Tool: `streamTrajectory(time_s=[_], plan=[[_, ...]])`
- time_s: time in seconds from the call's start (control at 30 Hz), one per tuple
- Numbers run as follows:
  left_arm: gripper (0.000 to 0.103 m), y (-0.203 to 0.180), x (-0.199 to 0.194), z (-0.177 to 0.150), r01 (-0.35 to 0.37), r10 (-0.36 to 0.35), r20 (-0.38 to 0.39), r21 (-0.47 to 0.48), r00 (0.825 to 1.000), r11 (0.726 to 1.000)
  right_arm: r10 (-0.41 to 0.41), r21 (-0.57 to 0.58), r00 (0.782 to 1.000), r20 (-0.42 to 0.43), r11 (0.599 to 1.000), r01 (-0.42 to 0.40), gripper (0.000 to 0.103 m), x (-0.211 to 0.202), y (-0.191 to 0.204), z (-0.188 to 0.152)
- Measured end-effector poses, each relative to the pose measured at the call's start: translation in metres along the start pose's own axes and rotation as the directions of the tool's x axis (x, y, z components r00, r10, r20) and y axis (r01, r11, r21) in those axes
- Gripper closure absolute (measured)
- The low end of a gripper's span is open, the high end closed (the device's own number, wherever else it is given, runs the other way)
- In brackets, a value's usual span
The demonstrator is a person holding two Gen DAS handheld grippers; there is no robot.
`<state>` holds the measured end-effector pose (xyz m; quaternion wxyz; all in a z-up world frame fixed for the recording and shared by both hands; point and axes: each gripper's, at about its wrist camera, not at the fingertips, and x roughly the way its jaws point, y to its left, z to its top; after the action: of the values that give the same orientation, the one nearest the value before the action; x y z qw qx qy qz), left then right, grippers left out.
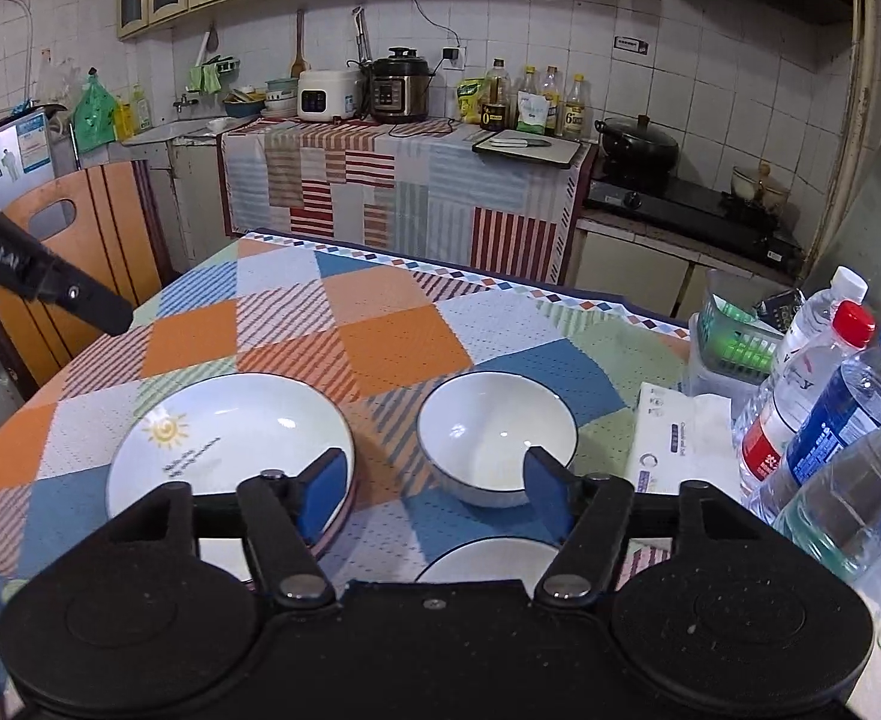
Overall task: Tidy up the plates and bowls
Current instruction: 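Move both tools to the rim of a white bowl, then close the left tool on the bowl rim while the right tool grips it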
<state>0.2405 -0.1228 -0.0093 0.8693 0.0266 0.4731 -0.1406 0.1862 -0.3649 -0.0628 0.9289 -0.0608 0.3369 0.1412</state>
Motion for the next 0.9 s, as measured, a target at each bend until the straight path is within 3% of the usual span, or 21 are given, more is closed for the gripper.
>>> streamTrajectory(time_s=[0.1, 0.17, 0.3, 0.43, 0.67, 0.8, 0.9], plan=[[0.063, -0.009, 0.016, 0.009, 0.019, -0.019, 0.005, 0.018, 1.000, 1.000, -0.004, 0.005, 1.000, -0.014, 1.000, 0.004, 0.026, 0.016, -0.007, -0.003], [0.057, -0.015, 0.027, 0.013, 0.030, -0.030, 0.021, 0.027, 0.999, 0.999, -0.008, 0.021, 1.000, -0.026, 1.000, 0.009, 0.006, 0.030, -0.012, -0.006], [0.045, -0.021, 0.055, 0.020, 0.042, -0.043, 0.047, 0.026, 0.998, 0.999, -0.046, 0.024, 0.998, -0.035, 0.999, 0.047, 0.005, 0.059, -0.018, -0.015], [0.037, -0.023, 0.089, 0.024, 0.056, -0.057, 0.067, 0.015, 0.996, 0.998, -0.033, 0.058, 0.994, -0.106, 0.998, 0.039, 0.005, 0.091, -0.028, -0.020], [0.038, -0.034, 0.149, 0.038, 0.077, -0.079, 0.042, 0.042, 0.996, 0.996, 0.013, 0.108, 0.980, -0.199, 0.994, 0.009, 0.005, 0.133, -0.042, -0.017], [0.040, -0.042, 0.177, 0.041, 0.120, -0.120, 0.010, -0.033, 0.993, 0.992, 0.031, 0.150, 0.971, -0.235, 0.989, 0.005, 0.005, 0.147, -0.045, -0.018], [0.043, -0.044, 0.195, 0.041, 0.103, -0.103, -0.002, -0.079, 0.995, 0.992, 0.019, 0.191, 0.972, -0.233, 0.981, 0.026, 0.005, 0.155, -0.046, -0.021]])
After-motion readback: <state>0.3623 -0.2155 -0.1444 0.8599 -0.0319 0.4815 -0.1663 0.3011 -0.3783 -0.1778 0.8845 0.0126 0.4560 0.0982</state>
